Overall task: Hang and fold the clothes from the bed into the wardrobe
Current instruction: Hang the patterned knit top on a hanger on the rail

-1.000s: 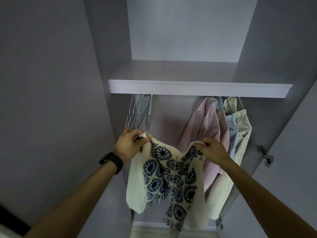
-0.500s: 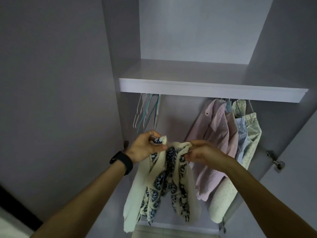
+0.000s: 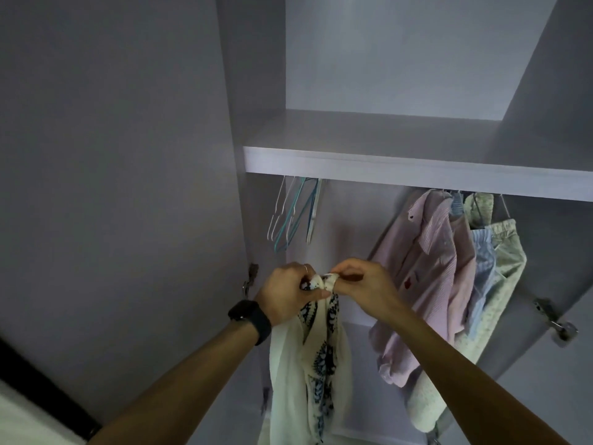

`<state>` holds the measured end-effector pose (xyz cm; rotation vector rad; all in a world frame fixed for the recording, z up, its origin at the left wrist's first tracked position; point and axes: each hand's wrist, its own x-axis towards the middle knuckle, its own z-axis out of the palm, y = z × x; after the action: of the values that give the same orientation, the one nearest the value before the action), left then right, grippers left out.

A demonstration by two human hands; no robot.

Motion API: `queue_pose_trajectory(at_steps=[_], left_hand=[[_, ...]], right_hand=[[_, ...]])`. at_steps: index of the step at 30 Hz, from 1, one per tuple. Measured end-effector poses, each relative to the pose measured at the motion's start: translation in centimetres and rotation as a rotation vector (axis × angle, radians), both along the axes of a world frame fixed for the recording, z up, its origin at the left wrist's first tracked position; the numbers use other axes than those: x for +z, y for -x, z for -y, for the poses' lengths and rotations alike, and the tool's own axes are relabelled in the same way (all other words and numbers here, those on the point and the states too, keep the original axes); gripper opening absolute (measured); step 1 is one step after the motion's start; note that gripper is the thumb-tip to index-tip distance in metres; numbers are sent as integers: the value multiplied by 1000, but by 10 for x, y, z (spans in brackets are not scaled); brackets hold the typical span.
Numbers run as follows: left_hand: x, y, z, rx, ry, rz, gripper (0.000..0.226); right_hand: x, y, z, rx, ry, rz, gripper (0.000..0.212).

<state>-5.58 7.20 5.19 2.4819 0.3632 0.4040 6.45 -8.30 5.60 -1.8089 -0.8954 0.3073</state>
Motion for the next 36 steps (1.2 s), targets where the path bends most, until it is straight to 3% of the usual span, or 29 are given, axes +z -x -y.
queue_pose_trajectory(at_steps=[6, 11, 17, 21, 26, 29, 31, 34, 36], left_hand=[[-4, 6, -5, 144, -455, -140, 43], [14, 9, -11, 384, -889, -192, 37], [21, 14, -30, 584, -1051, -332, 33], [14, 29, -51, 644, -1209, -305, 35], [3, 33, -77, 629, -1402, -242, 53], [-8, 32, -88, 645, -1483, -362, 60], [-12, 33, -91, 631, -1470, -432, 64], [-16, 31, -91, 636, -1517, -419, 69], [-18, 32, -90, 639, -1538, -386, 70]], right_hand=[[-11, -26, -23, 120, -45, 49, 19], [-29, -88, -52, 60, 100, 87, 13], [-48, -148, -109, -74, 277, 39, 43], [-64, -154, -154, -107, 321, -55, 58], [-88, -154, -194, -197, 151, -39, 26], [-100, -153, -203, -236, 14, -155, 20], [-104, -153, -203, -248, -33, -196, 22], [-99, -156, -197, -318, -22, -90, 41], [-96, -154, -192, -298, -43, -39, 40]])
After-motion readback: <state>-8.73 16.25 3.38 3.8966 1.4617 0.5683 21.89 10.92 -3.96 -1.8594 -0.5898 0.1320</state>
